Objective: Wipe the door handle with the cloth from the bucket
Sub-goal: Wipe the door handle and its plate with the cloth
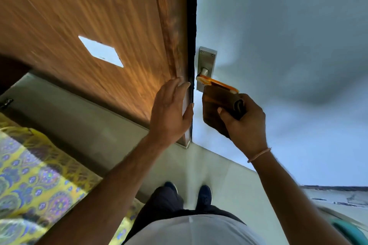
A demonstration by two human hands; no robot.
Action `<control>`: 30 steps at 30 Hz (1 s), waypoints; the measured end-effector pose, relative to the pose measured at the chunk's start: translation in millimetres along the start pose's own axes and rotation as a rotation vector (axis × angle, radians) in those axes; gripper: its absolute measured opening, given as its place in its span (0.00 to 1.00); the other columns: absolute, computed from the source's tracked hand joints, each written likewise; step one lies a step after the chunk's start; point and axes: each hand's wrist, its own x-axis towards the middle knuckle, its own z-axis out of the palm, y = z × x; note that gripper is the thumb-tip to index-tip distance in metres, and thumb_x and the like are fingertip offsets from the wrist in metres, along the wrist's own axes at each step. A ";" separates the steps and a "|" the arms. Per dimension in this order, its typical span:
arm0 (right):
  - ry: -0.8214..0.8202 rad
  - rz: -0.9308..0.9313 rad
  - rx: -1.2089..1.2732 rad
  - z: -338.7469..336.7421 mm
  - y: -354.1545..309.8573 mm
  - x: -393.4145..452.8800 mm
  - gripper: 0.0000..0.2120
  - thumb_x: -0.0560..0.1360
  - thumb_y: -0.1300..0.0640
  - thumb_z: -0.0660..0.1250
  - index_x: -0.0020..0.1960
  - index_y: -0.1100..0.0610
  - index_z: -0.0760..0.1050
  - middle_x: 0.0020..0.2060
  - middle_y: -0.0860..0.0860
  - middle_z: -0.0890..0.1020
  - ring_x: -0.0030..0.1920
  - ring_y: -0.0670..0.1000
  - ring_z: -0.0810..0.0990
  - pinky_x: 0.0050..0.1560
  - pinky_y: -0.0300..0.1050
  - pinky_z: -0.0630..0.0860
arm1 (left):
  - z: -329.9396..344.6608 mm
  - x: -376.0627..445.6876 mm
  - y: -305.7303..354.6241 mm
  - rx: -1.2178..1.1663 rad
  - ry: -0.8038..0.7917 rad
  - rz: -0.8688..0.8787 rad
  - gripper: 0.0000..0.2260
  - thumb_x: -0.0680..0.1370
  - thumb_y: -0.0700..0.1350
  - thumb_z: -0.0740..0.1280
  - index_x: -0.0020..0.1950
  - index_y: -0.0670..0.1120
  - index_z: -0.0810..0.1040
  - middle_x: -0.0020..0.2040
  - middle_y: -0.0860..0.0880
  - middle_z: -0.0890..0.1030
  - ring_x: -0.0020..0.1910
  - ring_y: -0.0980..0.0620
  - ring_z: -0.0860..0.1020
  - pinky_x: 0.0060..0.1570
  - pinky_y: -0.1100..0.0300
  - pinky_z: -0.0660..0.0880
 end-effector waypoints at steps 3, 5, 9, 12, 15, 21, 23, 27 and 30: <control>0.029 0.057 -0.018 13.7 -1.1 6.4 0.18 0.76 0.58 0.77 0.64 0.57 0.80 0.53 0.50 0.87 0.53 0.51 0.85 0.51 0.29 0.76 | 6.4 10.1 -16.7 -0.031 0.124 0.073 0.26 0.81 0.41 0.74 0.77 0.36 0.73 0.80 0.37 0.69 0.80 0.39 0.68 0.74 0.39 0.72; 0.060 0.072 -0.063 22.9 -6.0 5.7 0.17 0.75 0.60 0.77 0.62 0.56 0.80 0.49 0.47 0.86 0.50 0.50 0.84 0.50 0.29 0.77 | 9.5 15.0 -24.0 -0.066 0.189 0.103 0.30 0.78 0.38 0.76 0.78 0.32 0.70 0.81 0.34 0.66 0.82 0.38 0.66 0.75 0.39 0.71; 0.176 0.076 -0.168 52.6 -23.0 0.8 0.14 0.73 0.60 0.77 0.58 0.54 0.81 0.45 0.48 0.85 0.46 0.52 0.84 0.49 0.47 0.83 | 16.8 31.7 -57.1 -0.079 0.156 0.230 0.36 0.75 0.37 0.77 0.79 0.29 0.66 0.82 0.31 0.62 0.83 0.33 0.62 0.80 0.37 0.65; 0.292 0.119 -0.204 76.4 -39.6 -2.0 0.21 0.69 0.48 0.71 0.61 0.53 0.82 0.49 0.48 0.87 0.48 0.50 0.85 0.52 0.48 0.83 | 16.5 45.9 -84.9 -0.109 0.097 0.353 0.40 0.73 0.37 0.78 0.80 0.31 0.65 0.83 0.33 0.61 0.84 0.33 0.59 0.83 0.37 0.59; 0.507 0.066 -0.341 92.8 -60.5 -1.4 0.16 0.73 0.46 0.71 0.58 0.51 0.85 0.43 0.49 0.85 0.42 0.51 0.83 0.45 0.48 0.81 | 16.0 57.6 -110.7 -0.111 0.090 0.482 0.41 0.71 0.38 0.77 0.82 0.34 0.64 0.83 0.35 0.62 0.86 0.39 0.53 0.84 0.39 0.56; 0.689 -0.118 -0.717 100.5 -81.2 15.1 0.16 0.74 0.57 0.72 0.62 0.53 0.85 0.43 0.54 0.81 0.42 0.59 0.80 0.40 0.49 0.76 | 35.6 67.9 -131.6 -0.002 0.142 0.605 0.46 0.72 0.43 0.77 0.85 0.36 0.57 0.86 0.39 0.54 0.87 0.40 0.51 0.85 0.41 0.54; 0.628 -0.162 -0.809 106.4 -73.2 25.1 0.19 0.74 0.60 0.71 0.64 0.55 0.84 0.45 0.56 0.80 0.43 0.62 0.77 0.41 0.51 0.74 | 37.1 66.2 -131.2 -0.006 0.137 0.609 0.47 0.72 0.43 0.77 0.85 0.36 0.56 0.86 0.39 0.53 0.87 0.39 0.51 0.85 0.40 0.54; 0.444 -0.270 -0.972 128.7 -49.6 39.7 0.24 0.73 0.64 0.69 0.68 0.57 0.81 0.52 0.59 0.82 0.50 0.64 0.77 0.50 0.55 0.74 | 29.7 68.3 -125.6 -0.054 0.135 0.595 0.51 0.70 0.44 0.81 0.85 0.37 0.55 0.85 0.38 0.58 0.86 0.40 0.53 0.84 0.40 0.55; 0.428 -0.343 -0.968 137.2 -38.7 41.2 0.21 0.79 0.63 0.64 0.71 0.57 0.80 0.60 0.57 0.83 0.58 0.63 0.77 0.58 0.56 0.74 | 24.4 79.7 -120.9 -0.066 0.171 0.588 0.49 0.72 0.44 0.79 0.85 0.37 0.55 0.84 0.38 0.59 0.87 0.41 0.51 0.85 0.41 0.54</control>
